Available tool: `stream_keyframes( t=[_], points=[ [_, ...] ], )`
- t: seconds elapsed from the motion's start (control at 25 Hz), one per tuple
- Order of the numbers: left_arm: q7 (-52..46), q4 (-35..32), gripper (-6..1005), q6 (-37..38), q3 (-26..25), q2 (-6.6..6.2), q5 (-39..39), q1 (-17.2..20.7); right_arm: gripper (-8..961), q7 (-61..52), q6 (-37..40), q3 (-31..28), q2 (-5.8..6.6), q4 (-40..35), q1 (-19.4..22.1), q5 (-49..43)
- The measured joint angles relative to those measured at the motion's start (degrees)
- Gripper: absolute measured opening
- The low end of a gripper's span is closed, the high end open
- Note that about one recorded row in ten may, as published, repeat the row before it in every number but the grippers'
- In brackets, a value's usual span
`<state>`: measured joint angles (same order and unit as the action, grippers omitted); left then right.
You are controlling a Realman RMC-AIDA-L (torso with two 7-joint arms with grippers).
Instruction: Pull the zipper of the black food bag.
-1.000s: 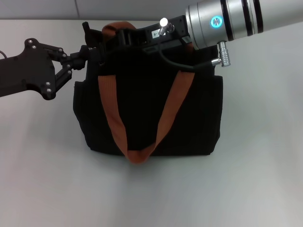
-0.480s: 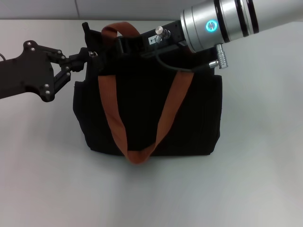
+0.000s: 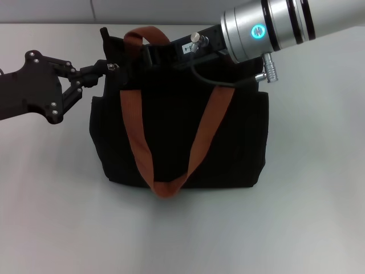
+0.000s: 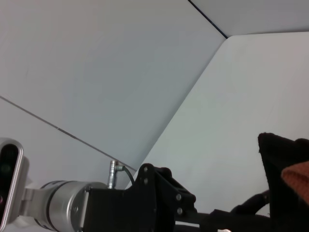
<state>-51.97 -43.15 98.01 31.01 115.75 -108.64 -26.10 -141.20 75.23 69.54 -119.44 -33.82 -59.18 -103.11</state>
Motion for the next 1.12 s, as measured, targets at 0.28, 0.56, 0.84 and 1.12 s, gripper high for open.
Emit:
stream_keyframes(
  t=[0.28,0.56,0.84,1.12],
  points=[
    [0.03,-0.21,29,-0.01,-0.22,0.00,0.00,0.14,-2,-0.80,-0.08,0.68,0.00,-2.42,1.48,-0.43],
    [0.03,-0.51,29,0.03,-0.76,0.05,0.00,0.33,-2,-2.34,-0.19,0.66,0.07,-4.63,2.31,-1.85],
    [0.03,-0.53,29,0.13,-0.78,0.08,0.01,0.44,-3,-4.76,-0.32,1.11,0.09,-6.85,2.27,-3.42],
    [0.03,-0.54,29,0.17,-0.78,0.09,0.01,0.44,-3,-7.92,-0.14,1.29,0.05,-9.05,1.52,-6.34]
  ],
)
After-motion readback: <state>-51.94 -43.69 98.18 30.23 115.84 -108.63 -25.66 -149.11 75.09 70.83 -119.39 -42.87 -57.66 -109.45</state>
